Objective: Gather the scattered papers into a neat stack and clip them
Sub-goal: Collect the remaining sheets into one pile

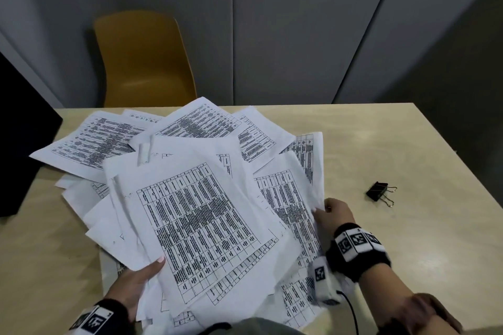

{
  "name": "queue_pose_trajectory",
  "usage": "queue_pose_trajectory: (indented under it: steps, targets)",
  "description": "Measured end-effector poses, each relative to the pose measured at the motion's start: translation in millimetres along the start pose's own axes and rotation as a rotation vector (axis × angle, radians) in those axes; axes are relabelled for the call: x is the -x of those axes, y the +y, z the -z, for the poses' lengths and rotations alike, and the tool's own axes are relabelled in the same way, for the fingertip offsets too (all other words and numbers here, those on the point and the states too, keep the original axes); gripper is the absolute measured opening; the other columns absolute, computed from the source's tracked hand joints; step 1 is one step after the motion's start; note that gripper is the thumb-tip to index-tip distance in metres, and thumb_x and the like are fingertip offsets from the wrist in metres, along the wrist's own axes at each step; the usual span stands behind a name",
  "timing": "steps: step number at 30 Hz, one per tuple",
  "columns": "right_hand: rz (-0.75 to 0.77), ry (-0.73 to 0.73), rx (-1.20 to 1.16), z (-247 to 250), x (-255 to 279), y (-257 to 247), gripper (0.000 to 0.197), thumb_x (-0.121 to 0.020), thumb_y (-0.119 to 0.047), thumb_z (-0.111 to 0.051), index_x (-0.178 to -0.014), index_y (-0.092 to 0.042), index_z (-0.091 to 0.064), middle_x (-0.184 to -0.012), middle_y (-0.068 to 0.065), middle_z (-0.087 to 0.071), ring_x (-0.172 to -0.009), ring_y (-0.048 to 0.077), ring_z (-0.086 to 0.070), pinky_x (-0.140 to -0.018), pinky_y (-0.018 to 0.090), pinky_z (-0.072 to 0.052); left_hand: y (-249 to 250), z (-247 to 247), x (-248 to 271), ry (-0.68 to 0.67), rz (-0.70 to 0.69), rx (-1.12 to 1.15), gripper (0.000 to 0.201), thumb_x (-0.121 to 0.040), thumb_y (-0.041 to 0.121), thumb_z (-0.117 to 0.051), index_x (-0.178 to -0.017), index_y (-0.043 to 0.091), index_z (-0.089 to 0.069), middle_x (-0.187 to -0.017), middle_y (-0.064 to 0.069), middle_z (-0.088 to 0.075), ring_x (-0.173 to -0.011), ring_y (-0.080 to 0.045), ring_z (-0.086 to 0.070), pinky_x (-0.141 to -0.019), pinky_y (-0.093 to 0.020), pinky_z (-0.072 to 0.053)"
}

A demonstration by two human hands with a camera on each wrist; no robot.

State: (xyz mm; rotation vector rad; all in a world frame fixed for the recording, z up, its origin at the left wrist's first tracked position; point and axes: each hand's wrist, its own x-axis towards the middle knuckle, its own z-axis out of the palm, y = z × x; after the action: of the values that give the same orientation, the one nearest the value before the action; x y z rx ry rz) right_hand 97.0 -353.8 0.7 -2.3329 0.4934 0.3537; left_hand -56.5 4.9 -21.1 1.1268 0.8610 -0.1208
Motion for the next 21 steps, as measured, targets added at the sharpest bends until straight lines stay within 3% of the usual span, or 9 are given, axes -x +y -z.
queue_pose_trajectory:
  steps: [2,5,7,9,12,14,16,19,21]
  targets:
    - [0.041,-0.062,0.031,8.2,1.8,7.7,0.023,-0.086,-0.02,-0.06,-0.064,-0.014,-0.055,-0.064,0.007,-0.058,-0.071,0.024,-0.056,-0.064,0.024,-0.037,1.3,-1.8,0.8,-0.008,0.005,-0.018,0.064,-0.065,0.018,-0.073,-0.124,0.005,-0.054,-0.12,-0.013,-0.062,-0.118,-0.032,-0.053,-0.108,-0.054,-0.029]
    - [0.03,-0.205,0.09,12.2,5.6,15.8,0.027,-0.09,-0.024,-0.054,-0.067,-0.011,-0.054,-0.067,0.007,-0.056,-0.07,0.022,-0.053,-0.057,0.024,-0.035,0.8,-1.3,-0.8,-0.014,0.012,-0.01,0.052,-0.079,0.009,-0.064,-0.129,0.003,-0.05,-0.119,-0.013,-0.06,-0.116,-0.03,-0.052,-0.108,-0.049,-0.029]
    - [0.028,-0.22,0.037,12.0,8.5,16.0,0.022,-0.091,-0.026,-0.054,-0.074,-0.011,-0.056,-0.07,0.005,-0.058,-0.073,0.023,-0.056,-0.061,0.025,-0.04,-0.4,-1.5,-2.2,-0.031,0.027,-0.037,0.054,-0.077,0.011,-0.065,-0.128,0.002,-0.051,-0.119,-0.013,-0.061,-0.116,-0.031,-0.052,-0.108,-0.051,-0.029]
    - [0.024,-0.203,-0.113,6.1,13.1,14.6,0.017,-0.084,-0.027,-0.064,-0.09,-0.013,-0.057,-0.078,0.003,-0.062,-0.078,0.024,-0.062,-0.069,0.027,-0.048,-0.6,-2.0,-1.3,-0.026,0.015,-0.065,0.051,-0.08,0.01,-0.063,-0.128,0.001,-0.049,-0.12,-0.014,-0.06,-0.118,-0.031,-0.051,-0.109,-0.049,-0.029]
    - [0.015,-0.28,-0.188,-7.4,23.6,9.5,0.03,-0.073,-0.021,-0.076,-0.095,-0.013,-0.059,-0.084,0.0,-0.068,-0.076,0.02,-0.066,-0.065,0.024,-0.05,3.9,-5.4,2.6,-0.044,0.015,-0.057,0.054,-0.077,0.012,-0.065,-0.128,0.002,-0.049,-0.128,-0.016,-0.056,-0.118,-0.031,-0.05,-0.109,-0.048,-0.029]
    - [-0.034,-0.354,-0.211,-17.8,29.1,7.2,0.031,-0.071,-0.016,-0.077,-0.1,-0.01,-0.065,-0.087,0.005,-0.073,-0.079,0.022,-0.069,-0.074,0.033,-0.055,6.0,-8.1,4.6,-0.034,0.001,-0.081,0.061,-0.074,0.014,-0.066,-0.13,0.0,-0.047,-0.136,-0.014,-0.049,-0.124,-0.032,-0.047,-0.11,-0.046,-0.026]
    - [-0.079,-0.405,-0.258,-23.9,32.2,4.0,0.034,-0.072,-0.02,-0.075,-0.103,-0.008,-0.066,-0.093,0.009,-0.073,-0.086,0.028,-0.069,-0.084,0.042,-0.054,9.6,-11.0,8.7,-0.013,0.003,-0.102,0.054,-0.084,0.009,-0.06,-0.133,-0.006,-0.042,-0.14,-0.01,-0.041,-0.13,-0.031,-0.04,-0.111,-0.041,-0.023]
    - [-0.085,-0.357,-0.317,-30.2,28.1,7.9,0.052,-0.065,-0.043,-0.072,-0.108,-0.014,-0.064,-0.099,0.004,-0.073,-0.089,0.026,-0.07,-0.088,0.045,-0.053,6.6,-8.0,4.7,-0.018,0.013,-0.103,0.055,-0.083,0.01,-0.062,-0.132,-0.006,-0.043,-0.139,-0.018,-0.047,-0.13,-0.031,-0.042,-0.112,-0.043,-0.022]
    - [-0.04,-0.295,-0.289,-29.0,30.1,5.5,0.036,-0.079,-0.032,-0.066,-0.108,-0.012,-0.064,-0.101,0.007,-0.072,-0.087,0.024,-0.068,-0.083,0.035,-0.054,4.9,-5.5,3.5,0.0,-0.001,-0.109,0.059,-0.078,0.013,-0.065,-0.13,-0.004,-0.045,-0.136,-0.018,-0.05,-0.127,-0.031,-0.045,-0.112,-0.046,-0.024]
